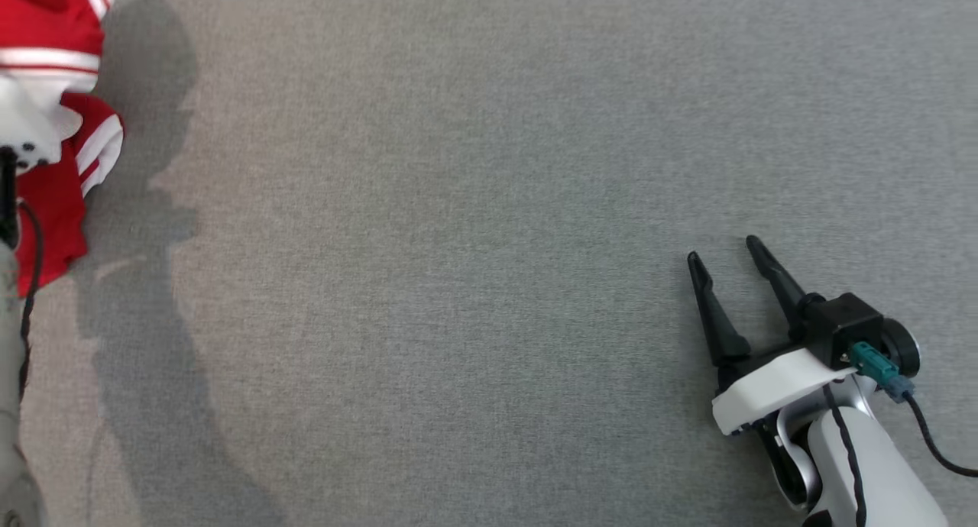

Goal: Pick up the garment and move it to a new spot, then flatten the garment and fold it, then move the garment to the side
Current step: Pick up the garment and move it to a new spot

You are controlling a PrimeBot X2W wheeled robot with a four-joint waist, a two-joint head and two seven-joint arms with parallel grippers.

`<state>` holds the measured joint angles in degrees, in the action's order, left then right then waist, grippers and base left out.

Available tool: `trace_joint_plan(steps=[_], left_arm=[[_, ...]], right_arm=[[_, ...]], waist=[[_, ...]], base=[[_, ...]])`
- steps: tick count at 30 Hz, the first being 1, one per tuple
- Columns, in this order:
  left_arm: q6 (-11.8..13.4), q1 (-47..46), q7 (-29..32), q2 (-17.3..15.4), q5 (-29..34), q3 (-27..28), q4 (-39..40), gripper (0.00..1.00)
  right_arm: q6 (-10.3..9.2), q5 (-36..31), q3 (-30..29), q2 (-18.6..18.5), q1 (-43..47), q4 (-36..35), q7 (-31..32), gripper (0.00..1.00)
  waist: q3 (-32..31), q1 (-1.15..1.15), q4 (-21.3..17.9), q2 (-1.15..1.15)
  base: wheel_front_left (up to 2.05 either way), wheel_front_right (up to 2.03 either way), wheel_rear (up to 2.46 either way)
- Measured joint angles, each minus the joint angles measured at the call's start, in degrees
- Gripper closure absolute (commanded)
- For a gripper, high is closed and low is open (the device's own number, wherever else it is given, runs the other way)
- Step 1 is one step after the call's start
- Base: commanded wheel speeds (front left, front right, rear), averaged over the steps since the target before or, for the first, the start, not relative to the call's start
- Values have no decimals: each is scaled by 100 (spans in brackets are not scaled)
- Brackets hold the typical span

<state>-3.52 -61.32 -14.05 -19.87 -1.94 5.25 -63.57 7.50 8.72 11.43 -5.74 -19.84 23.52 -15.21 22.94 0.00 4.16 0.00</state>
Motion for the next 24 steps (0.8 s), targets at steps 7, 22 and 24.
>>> trace_joint_plan(steps=[7, 22, 24], left_arm=[[-189, -163, -69, 614, 30, -358, 363, 100], [-374, 1027, -103, 1683, -906, -1983, 1194, 100], [-376, 1371, -103, 1694, -1372, -2674, 1432, 100]], right_arm=[[0, 103, -98, 151, 187, 127, 7, 0], [0, 194, 23, 281, 394, 223, 7, 0], [0, 215, 19, 289, 400, 247, 7, 0]], waist=[[-343, 0, -310, 0], [-745, 0, -954, 0], [-803, 0, -1037, 0]], base=[[0, 0, 0], [0, 0, 0], [0, 0, 0]])
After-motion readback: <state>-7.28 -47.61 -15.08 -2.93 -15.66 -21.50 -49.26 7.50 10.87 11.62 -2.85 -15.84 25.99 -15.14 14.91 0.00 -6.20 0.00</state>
